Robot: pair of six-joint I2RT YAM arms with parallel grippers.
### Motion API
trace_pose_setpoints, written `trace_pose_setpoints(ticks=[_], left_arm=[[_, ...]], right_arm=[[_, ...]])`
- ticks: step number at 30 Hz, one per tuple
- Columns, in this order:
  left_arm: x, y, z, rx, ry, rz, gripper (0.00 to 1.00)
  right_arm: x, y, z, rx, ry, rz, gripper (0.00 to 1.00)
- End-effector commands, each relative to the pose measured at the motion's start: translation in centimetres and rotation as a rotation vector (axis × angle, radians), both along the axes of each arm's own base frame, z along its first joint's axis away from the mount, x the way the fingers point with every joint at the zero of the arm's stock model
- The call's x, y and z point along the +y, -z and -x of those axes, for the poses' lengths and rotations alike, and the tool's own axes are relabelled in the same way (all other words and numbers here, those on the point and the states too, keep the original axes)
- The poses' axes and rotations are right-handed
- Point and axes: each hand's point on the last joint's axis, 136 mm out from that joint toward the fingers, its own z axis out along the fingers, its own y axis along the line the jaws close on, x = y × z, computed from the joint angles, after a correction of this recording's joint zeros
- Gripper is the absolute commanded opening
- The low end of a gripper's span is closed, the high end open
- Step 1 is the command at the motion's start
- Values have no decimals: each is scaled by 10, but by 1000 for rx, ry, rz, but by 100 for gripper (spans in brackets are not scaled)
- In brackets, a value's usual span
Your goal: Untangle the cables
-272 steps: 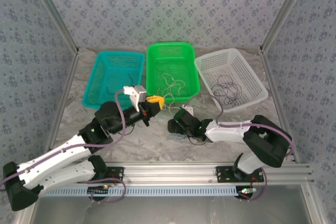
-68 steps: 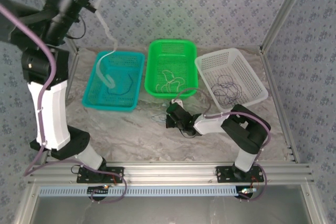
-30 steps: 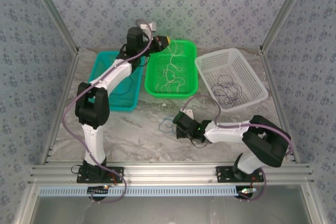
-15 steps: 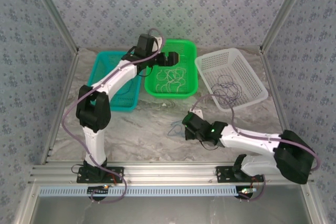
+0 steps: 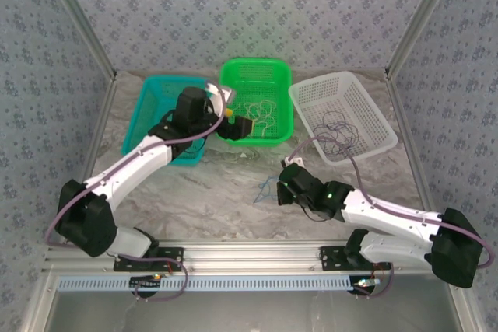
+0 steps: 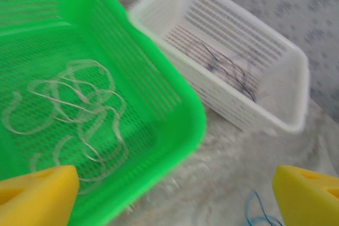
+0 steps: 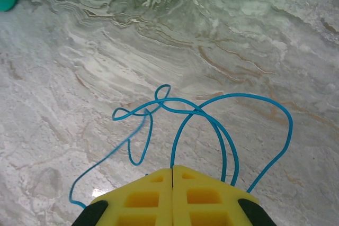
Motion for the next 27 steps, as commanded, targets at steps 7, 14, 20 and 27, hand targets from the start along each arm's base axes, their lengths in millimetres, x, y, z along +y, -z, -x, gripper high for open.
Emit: trace_pose_setpoints(ticks=[7,14,20,27], left_arm=[[-34,83,95,134,225,-68,82],[-31,123,111,191,249,-182,78],[-41,138,114,204,273,-180,76],[-46,161,103,209,200,-241,61]], right_arm=[[13,-11,-1,-36,-46,-84,9],[8,6,2,-11,-44,-65,8],[6,2,1,-35,-36,-97,8],[1,-7,3,-50,-26,-141,8]])
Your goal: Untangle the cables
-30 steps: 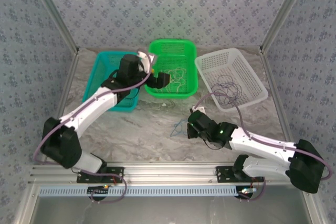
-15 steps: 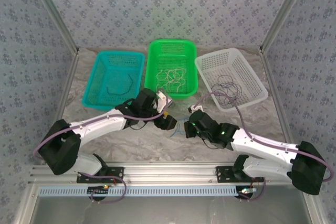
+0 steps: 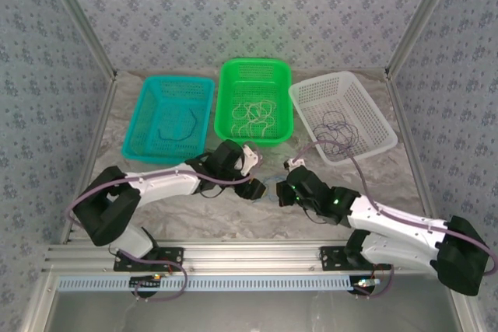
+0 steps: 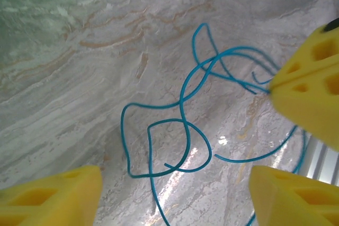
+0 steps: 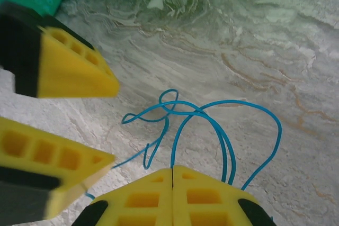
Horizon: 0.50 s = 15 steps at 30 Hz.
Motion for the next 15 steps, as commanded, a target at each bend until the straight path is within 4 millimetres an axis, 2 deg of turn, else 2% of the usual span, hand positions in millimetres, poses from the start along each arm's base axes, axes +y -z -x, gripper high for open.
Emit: trace_pose_setpoints(ticks=[1,6,11,13,15], left_arm=[[-8,-3,-16,-47,-55,8,57],[-14,-12,-23,-77,-82,57,38],[-16,-23,-28,-108,-103,79,10],[-13,-29,-31,-125,-123,83,2],[-9,-37,-32,-144,-139,89,0]], right_arm=[[-3,-3,2,-10,0,-31,8],[-4,2,9,8,-17,-42,9],[-4,7,10,26,-18,-34,11],[-10,10,9,30,9,-8,14],[-22,16,7,46,55,45,18]])
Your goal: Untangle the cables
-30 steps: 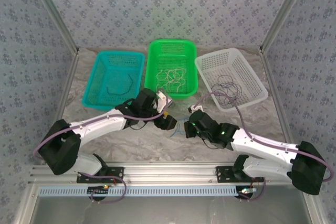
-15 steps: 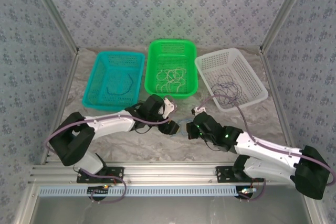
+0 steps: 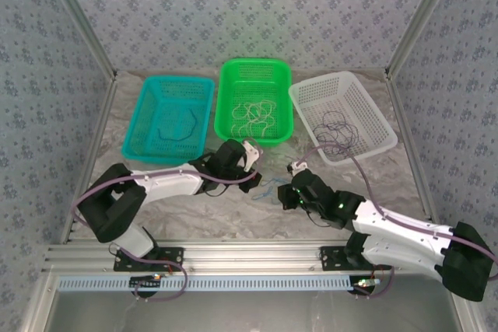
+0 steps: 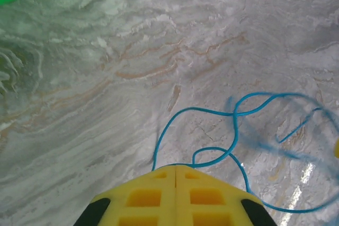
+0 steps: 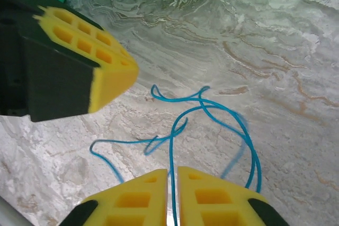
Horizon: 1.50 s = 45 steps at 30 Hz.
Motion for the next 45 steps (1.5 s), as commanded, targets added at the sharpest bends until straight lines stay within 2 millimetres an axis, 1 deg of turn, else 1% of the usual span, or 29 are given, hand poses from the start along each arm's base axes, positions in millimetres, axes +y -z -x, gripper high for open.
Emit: trace_pose_setpoints(ticks=[1,3,5,6,7,8,9,12,15,18,21,23,25,28,29,32,34,37,38,41,45], left_arm=[[0,-33,-6,-81,-27,56,0],[3,-41,-4,-96,-34,63,0],[7,-46,-2,-104,-36,68,0],[9,-48,-2,-107,-37,67,0],[11,-50,-1,-109,-38,68,0],[12,-52,0,-112,-41,69,0],[14,-51,1,-111,-44,66,0],[19,-55,2,-119,-58,75,0],[24,-57,3,-128,-79,82,0],[28,-56,3,-125,-93,77,0],[32,-49,6,-103,-104,68,14],[35,-46,9,-92,-114,71,30],[38,-45,11,-92,-127,83,42],[41,-48,14,-104,-131,114,56],[43,-50,15,-109,-133,123,60],[47,-56,16,-129,-147,145,76],[50,-58,15,-139,-158,149,82],[53,-59,15,-141,-172,149,96],[54,-58,15,-140,-178,148,99],[56,-58,14,-138,-196,149,99],[61,-56,13,-129,-228,149,99]], right_arm=[[-20,11,-2,37,69,91,20],[-28,18,0,66,86,131,24],[-30,22,2,84,85,152,33],[-31,23,2,88,86,155,36],[-31,23,2,86,84,156,39],[-31,22,1,80,86,155,47],[-30,21,0,74,85,155,49],[-30,15,-3,48,80,157,52],[-28,8,-6,31,69,162,58],[-31,12,-6,44,71,195,61],[-40,25,-2,89,86,264,62],[-50,33,0,124,114,315,61],[-51,41,3,145,113,327,61],[-45,46,3,143,85,317,59],[-43,47,2,134,77,318,59],[-39,47,-5,112,75,321,59],[-36,49,-8,100,48,346,59],[-22,49,-11,86,-1,362,59],[-16,46,-12,64,-23,374,59],[-4,37,-15,-19,-78,445,60],[6,28,-15,-98,-144,530,60]])
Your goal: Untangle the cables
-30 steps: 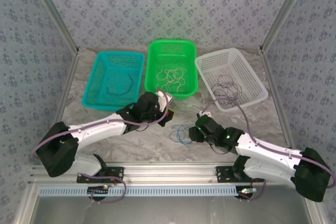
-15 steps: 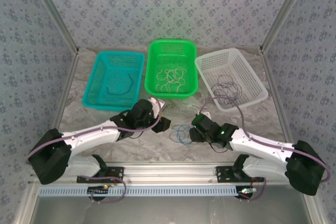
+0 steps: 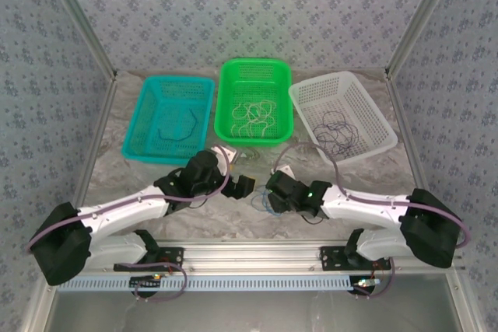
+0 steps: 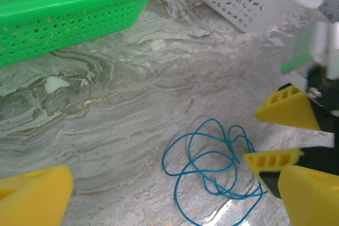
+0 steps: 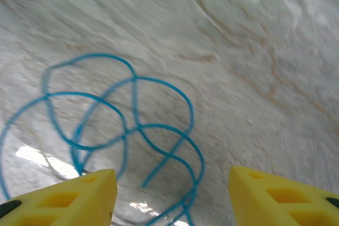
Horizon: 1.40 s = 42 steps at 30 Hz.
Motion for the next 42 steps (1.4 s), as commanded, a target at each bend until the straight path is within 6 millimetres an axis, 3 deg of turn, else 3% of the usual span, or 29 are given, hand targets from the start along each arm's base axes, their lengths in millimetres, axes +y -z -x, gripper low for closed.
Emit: trace_pose_setpoints(ticks=[1,6,18,22,25,27,34,42], left_arm=[[4,-10,-1,-12,-38,37,100],[10,-10,0,-6,-70,55,99],[35,-8,-2,-3,-173,41,99],[41,-6,0,0,-192,46,99],[48,-6,1,-6,-212,43,99],[54,-7,2,-15,-229,48,100],[67,-10,7,-57,-257,105,99],[53,-23,13,-79,-177,192,100]], right_arm=[[6,-17,-11,-115,-74,89,60],[25,-22,-5,-140,-221,128,60],[63,11,-17,-66,-431,226,45],[70,30,-21,-28,-442,264,31],[71,30,-26,-41,-412,267,9],[72,18,-27,-69,-393,230,1],[67,-62,-26,-187,-304,-32,0],[61,-126,-27,-150,-246,-480,0]])
